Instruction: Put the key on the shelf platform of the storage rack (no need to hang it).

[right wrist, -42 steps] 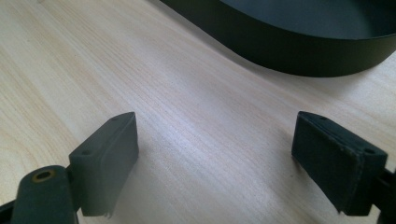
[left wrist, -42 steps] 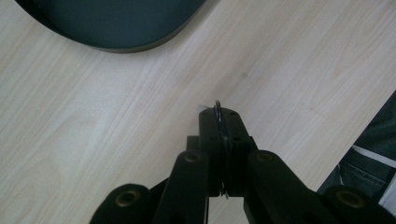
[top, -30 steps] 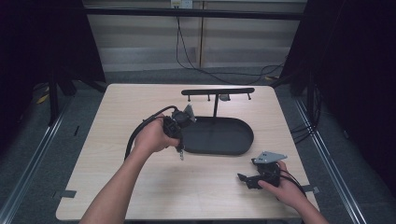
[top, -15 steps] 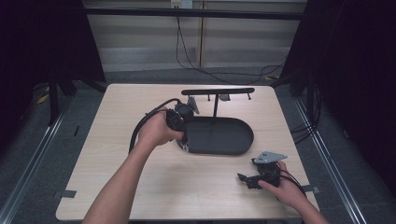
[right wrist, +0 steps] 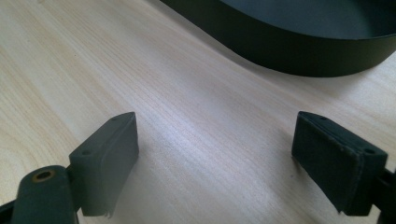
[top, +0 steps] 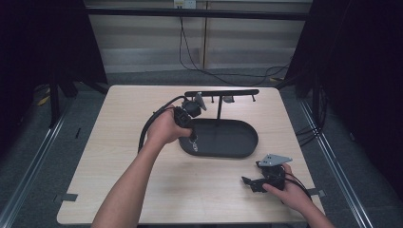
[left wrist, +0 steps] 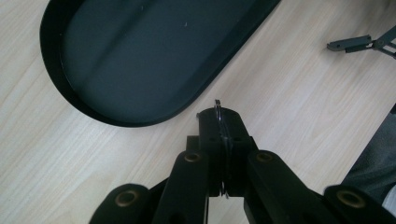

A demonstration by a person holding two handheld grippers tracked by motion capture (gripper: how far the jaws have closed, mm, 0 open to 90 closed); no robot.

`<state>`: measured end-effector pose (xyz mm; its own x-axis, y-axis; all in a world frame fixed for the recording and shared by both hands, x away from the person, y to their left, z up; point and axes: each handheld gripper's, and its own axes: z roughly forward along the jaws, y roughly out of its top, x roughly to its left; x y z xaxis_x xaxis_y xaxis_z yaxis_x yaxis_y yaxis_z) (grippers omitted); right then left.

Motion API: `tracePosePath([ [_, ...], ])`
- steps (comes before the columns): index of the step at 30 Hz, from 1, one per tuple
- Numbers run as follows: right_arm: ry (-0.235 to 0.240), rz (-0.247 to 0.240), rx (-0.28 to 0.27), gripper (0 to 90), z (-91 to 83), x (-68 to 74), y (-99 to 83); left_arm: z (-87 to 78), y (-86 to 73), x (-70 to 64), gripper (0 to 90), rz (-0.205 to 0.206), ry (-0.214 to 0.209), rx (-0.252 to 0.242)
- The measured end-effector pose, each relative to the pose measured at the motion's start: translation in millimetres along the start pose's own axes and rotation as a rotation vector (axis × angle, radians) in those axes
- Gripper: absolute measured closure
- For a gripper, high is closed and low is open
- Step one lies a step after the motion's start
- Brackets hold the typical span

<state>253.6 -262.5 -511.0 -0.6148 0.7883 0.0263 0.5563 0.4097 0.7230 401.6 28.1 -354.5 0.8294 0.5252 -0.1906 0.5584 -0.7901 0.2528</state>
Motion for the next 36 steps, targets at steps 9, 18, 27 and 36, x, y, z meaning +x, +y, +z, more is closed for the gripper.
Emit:
tracePosePath([
  [9, 0.0, 0.0, 0.0, 14.2, 0.0, 0.0, 0.0, -0.4, 5.8, 5.2, 89.0, -0.005, 0.019, -0.015],
  [18, 0.0, -0.001, 0.0, 14.2, 0.0, 0.0, 0.0, 7.6, 10.8, 9.1, 89.0, -0.018, 0.035, -0.024],
  [27, 0.0, -0.001, -0.001, 14.2, 0.0, -0.1, 0.0, 16.8, 16.0, 14.1, 89.0, -0.033, 0.035, -0.026],
  [36, 0.0, -0.001, -0.001, 14.2, 0.0, -0.1, 0.0, 21.1, 19.4, 17.5, 88.9, -0.045, 0.047, -0.048],
])
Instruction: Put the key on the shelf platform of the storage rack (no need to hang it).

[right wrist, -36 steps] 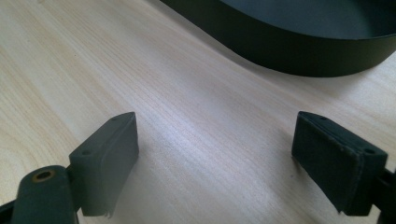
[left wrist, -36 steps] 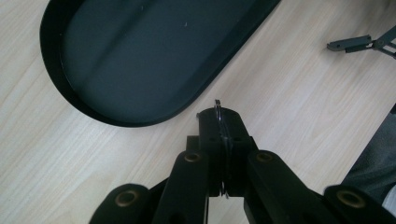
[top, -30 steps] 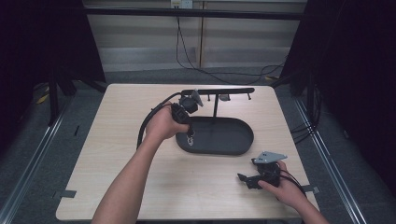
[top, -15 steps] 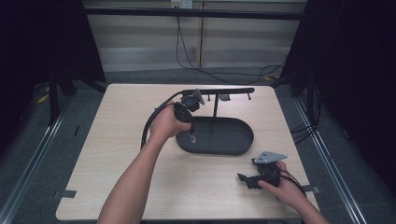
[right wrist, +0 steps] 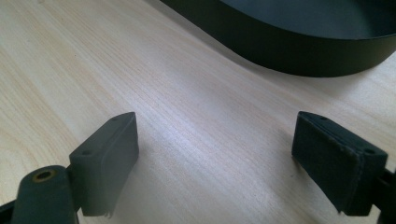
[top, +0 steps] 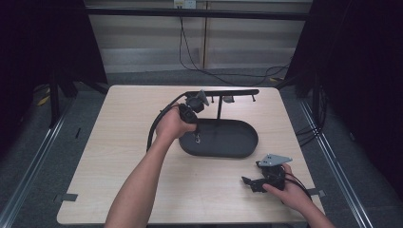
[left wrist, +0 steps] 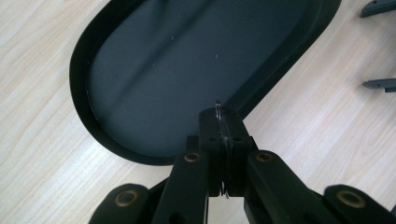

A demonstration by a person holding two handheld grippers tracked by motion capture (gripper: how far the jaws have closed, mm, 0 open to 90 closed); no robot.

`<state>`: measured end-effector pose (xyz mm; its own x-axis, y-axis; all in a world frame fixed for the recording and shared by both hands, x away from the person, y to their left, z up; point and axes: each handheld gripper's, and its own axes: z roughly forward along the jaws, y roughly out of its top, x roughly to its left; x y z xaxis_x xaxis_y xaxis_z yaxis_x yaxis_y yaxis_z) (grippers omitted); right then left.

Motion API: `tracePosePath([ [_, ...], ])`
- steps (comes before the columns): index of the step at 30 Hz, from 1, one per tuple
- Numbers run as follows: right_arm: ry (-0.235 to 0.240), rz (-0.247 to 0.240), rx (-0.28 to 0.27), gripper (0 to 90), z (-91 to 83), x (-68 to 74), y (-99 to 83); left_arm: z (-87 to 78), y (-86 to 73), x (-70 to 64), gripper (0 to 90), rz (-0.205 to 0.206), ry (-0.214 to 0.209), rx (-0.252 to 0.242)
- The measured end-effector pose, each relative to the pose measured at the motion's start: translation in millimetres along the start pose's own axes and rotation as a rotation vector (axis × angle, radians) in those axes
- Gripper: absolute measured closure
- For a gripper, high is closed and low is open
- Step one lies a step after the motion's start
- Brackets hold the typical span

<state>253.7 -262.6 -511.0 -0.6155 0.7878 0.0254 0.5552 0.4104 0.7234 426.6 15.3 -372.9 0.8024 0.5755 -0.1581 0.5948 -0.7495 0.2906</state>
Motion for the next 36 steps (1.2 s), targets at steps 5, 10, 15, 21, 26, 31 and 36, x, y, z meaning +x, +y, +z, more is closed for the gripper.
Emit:
tracePosePath([
  [5, 0.002, -0.001, 0.0, 14.2, -0.1, 0.0, -0.1, 3.5, 2.3, 0.9, 88.9, 0.005, 0.004, 0.006],
  [10, 0.003, -0.005, -0.001, 14.3, -0.1, 0.0, -0.3, 9.2, 3.6, 2.0, 88.9, 0.007, 0.006, 0.006],
  [15, 0.004, -0.002, 0.0, 14.2, -0.2, 0.1, -0.3, 16.0, 5.2, 1.7, 88.8, 0.007, 0.017, 0.013],
  [21, 0.004, -0.004, -0.001, 14.2, -0.2, 0.0, -0.3, 16.7, 6.8, 0.4, 88.8, 0.007, 0.022, 0.0],
  [26, 0.004, -0.004, -0.001, 14.2, -0.2, 0.0, -0.3, 19.7, 7.2, 1.1, 88.8, 0.0, 0.026, -0.006],
  [31, 0.004, -0.005, -0.002, 14.2, -0.1, -0.1, -0.3, 21.6, 6.8, 3.0, 88.8, -0.007, 0.024, -0.012],
  [36, 0.004, -0.006, -0.002, 14.2, -0.1, -0.1, -0.3, 25.6, 7.4, 4.1, 88.8, -0.002, 0.027, -0.014],
])
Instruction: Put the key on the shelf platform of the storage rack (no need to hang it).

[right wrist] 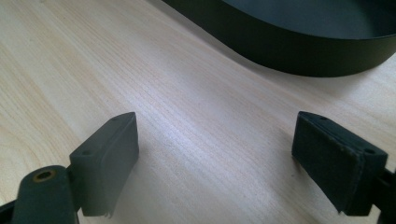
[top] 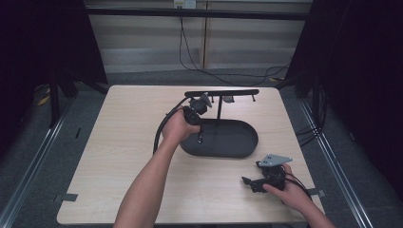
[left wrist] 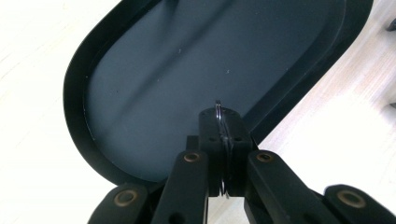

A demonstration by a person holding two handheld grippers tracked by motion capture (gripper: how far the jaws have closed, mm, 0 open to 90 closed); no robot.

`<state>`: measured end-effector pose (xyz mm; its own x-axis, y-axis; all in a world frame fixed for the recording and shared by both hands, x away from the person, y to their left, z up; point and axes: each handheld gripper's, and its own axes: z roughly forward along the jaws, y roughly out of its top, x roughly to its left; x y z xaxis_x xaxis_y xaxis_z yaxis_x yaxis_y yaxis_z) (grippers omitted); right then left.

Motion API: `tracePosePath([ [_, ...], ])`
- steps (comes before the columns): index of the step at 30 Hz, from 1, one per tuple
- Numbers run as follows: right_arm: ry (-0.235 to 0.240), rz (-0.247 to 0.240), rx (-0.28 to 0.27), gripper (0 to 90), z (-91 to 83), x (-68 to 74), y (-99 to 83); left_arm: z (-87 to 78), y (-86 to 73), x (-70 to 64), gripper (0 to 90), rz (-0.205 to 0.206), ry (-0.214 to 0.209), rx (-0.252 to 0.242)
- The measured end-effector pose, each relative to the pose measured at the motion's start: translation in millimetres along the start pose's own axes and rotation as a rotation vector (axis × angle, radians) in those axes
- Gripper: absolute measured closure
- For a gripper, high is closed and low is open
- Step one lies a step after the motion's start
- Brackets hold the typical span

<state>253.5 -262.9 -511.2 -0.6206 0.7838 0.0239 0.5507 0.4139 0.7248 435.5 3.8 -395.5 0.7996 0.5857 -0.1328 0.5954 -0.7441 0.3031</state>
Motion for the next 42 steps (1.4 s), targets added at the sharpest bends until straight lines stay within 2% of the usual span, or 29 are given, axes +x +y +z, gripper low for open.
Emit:
tracePosePath([
  [31, 0.0, 0.001, 0.001, 14.2, -0.1, 0.1, 0.0, 21.5, -6.1, -0.8, 88.6, -0.005, 0.01, 0.007],
  [34, 0.0, 0.002, 0.001, 14.2, -0.1, 0.1, 0.0, 22.9, -7.5, -0.7, 88.5, -0.009, 0.009, 0.004],
  [36, 0.0, 0.001, 0.0, 14.3, 0.0, 0.1, 0.0, 24.1, -8.5, -1.3, 88.5, -0.026, 0.004, -0.009],
  [38, 0.0, 0.001, 0.002, 14.2, -0.1, 0.0, 0.1, 24.6, -8.3, -0.8, 88.5, -0.009, 0.008, -0.008],
  [42, 0.0, 0.001, 0.001, 14.2, 0.0, 0.1, 0.0, 26.6, -7.4, -2.0, 88.4, -0.015, 0.006, -0.008],
])
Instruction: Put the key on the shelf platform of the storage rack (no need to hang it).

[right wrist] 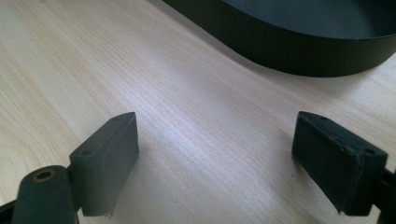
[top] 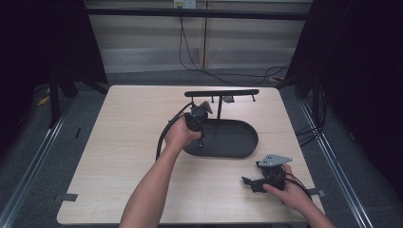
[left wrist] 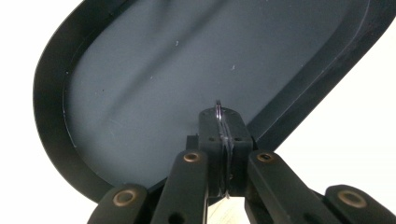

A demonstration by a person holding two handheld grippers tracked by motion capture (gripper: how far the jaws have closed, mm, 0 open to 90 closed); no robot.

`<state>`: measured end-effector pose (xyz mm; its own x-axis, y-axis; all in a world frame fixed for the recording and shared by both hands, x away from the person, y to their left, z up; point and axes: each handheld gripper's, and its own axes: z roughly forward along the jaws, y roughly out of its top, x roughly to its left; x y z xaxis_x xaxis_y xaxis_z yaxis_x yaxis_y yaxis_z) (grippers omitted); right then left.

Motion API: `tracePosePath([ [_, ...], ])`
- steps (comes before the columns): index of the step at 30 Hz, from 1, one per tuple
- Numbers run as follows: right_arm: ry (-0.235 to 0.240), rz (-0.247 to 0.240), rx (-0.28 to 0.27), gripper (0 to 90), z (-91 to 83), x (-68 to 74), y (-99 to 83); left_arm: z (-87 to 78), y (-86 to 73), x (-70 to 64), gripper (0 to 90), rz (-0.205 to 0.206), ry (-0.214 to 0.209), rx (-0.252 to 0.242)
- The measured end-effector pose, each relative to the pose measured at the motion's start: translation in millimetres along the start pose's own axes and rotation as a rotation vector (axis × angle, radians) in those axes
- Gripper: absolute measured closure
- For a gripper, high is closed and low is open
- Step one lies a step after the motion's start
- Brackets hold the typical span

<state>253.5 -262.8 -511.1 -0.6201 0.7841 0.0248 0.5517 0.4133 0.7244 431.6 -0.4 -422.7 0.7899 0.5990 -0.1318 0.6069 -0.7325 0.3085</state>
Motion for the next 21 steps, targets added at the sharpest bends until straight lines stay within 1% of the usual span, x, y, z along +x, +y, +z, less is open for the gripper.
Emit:
tracePosePath([
  [5, 0.0, 0.0, 0.0, 14.2, 0.0, 0.0, 0.0, 2.9, -0.6, -0.1, 88.4, 0.004, 0.004, 0.009],
  [6, 0.0, 0.0, 0.0, 14.2, 0.0, 0.0, 0.0, 4.1, -0.7, 0.4, 88.4, 0.008, -0.003, 0.009],
  [9, 0.0, 0.0, 0.0, 14.2, 0.0, 0.0, 0.0, 4.7, -0.3, 0.5, 88.3, 0.004, -0.004, 0.0],
  [10, 0.0, 0.0, 0.0, 14.2, 0.0, 0.0, 0.0, 4.9, -0.1, 0.6, 88.3, 0.01, -0.004, -0.001],
  [11, 0.0, 0.0, 0.0, 14.3, 0.0, 0.0, 0.0, 5.6, -0.2, -0.3, 88.3, -0.002, -0.006, -0.007],
  [12, 0.0, 0.001, 0.0, 14.2, -0.1, 0.1, 0.0, 6.0, -0.2, -0.8, 88.2, -0.001, -0.005, -0.009],
  [16, 0.0, 0.0, 0.0, 14.2, 0.0, 0.0, 0.0, 7.1, 0.2, -0.9, 86.3, 0.014, 0.007, -0.004],
  [21, 0.0, 0.0, 0.0, 14.2, 0.0, 0.0, 0.0, 8.8, 0.4, -1.4, 86.1, 0.005, 0.005, -0.01],
])
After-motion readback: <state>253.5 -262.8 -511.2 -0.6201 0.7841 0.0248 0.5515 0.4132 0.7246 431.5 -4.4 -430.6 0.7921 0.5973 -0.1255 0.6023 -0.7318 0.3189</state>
